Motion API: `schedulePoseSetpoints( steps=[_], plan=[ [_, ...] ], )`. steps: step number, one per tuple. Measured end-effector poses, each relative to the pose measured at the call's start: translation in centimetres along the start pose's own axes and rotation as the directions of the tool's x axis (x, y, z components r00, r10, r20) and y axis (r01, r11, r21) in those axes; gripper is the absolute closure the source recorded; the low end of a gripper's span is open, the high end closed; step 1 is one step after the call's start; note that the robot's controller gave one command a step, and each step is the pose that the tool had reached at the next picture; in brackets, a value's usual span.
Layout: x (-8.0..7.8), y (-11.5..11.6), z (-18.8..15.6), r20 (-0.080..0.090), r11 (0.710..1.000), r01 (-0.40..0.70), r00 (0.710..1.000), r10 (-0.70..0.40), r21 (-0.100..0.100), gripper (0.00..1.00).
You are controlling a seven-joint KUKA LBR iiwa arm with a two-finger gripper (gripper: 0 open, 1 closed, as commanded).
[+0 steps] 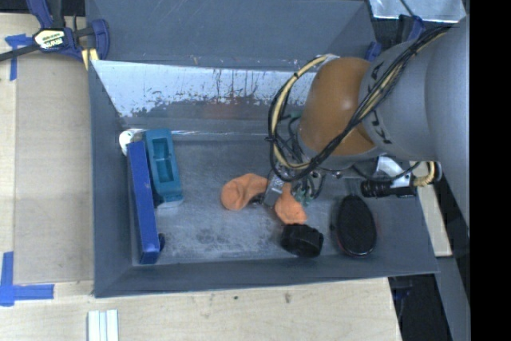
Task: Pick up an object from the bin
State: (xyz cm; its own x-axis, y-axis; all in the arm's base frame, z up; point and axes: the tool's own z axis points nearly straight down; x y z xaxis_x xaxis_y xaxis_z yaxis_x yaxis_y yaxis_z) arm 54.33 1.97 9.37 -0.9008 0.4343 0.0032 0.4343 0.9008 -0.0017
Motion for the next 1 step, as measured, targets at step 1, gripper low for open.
schedulePoseSetpoints(
  steps=[1],
  plan=[
    [-0.13, 0.04, -1.45, 0.004, 1.0, 0.001, 1.0, -0.001, -0.002, 1.0]
  ],
)
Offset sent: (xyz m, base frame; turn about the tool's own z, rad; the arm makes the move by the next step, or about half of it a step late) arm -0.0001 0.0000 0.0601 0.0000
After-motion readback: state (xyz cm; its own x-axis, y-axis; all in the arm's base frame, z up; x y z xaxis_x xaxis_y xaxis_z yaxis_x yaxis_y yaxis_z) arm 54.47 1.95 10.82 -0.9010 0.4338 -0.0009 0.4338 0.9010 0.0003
